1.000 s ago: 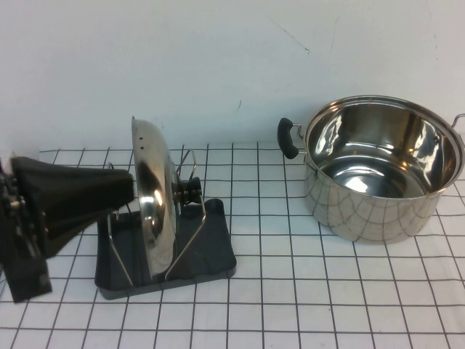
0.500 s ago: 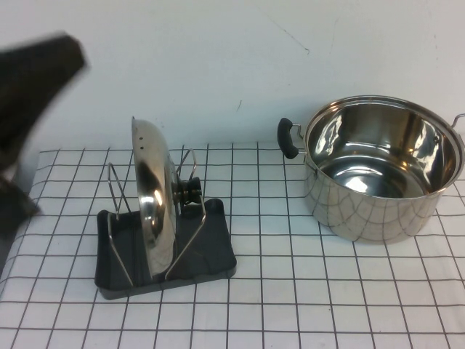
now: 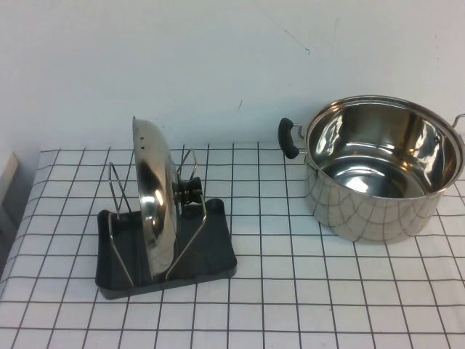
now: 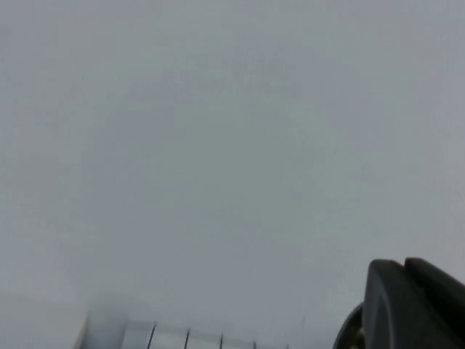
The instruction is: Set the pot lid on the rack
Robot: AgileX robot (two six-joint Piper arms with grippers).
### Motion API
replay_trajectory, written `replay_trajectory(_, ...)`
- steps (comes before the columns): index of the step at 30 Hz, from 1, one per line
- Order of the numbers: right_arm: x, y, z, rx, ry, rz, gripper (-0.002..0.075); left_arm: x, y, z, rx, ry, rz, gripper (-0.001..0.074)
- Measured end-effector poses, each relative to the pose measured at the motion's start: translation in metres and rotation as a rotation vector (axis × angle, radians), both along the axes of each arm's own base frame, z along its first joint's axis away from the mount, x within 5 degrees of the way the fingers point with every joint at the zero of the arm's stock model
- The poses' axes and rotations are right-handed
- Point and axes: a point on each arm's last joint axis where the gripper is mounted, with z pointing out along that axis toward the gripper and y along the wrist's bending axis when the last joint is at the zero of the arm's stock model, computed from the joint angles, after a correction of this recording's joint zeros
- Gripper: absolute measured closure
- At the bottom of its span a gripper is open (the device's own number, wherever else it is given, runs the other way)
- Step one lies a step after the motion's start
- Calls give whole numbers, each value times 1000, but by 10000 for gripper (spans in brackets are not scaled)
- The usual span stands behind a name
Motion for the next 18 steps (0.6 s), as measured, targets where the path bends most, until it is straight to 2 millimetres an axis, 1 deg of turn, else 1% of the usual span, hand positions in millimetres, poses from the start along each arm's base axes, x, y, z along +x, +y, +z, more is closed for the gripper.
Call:
replay_trajectory(2, 0, 0, 0, -2, 0, 1, 728, -9, -4, -15, 82, -130, -57, 736)
replay_trajectory(4, 0, 0, 0, -2, 0, 1, 728, -17, -10, -30, 146, -225, -115, 736)
replay_trajectory(7, 0, 0, 0, -2, 0, 1, 728, -25, -13, -55, 143, -267, -138, 736)
replay_trajectory(8, 0, 0, 0, -2, 0, 1, 728, -25, -12, -66, 113, -251, -131, 736)
replay_trajectory(11, 0, 0, 0, -2, 0, 1, 728, -27, -10, -85, 47, -222, -112, 736)
replay_trajectory(14, 0, 0, 0, -2, 0, 1, 728, -27, -10, -97, -8, -193, -114, 736)
replay_trajectory(18, 0, 0, 0, -1, 0, 1, 728, -26, -12, -100, -15, -199, -138, 736)
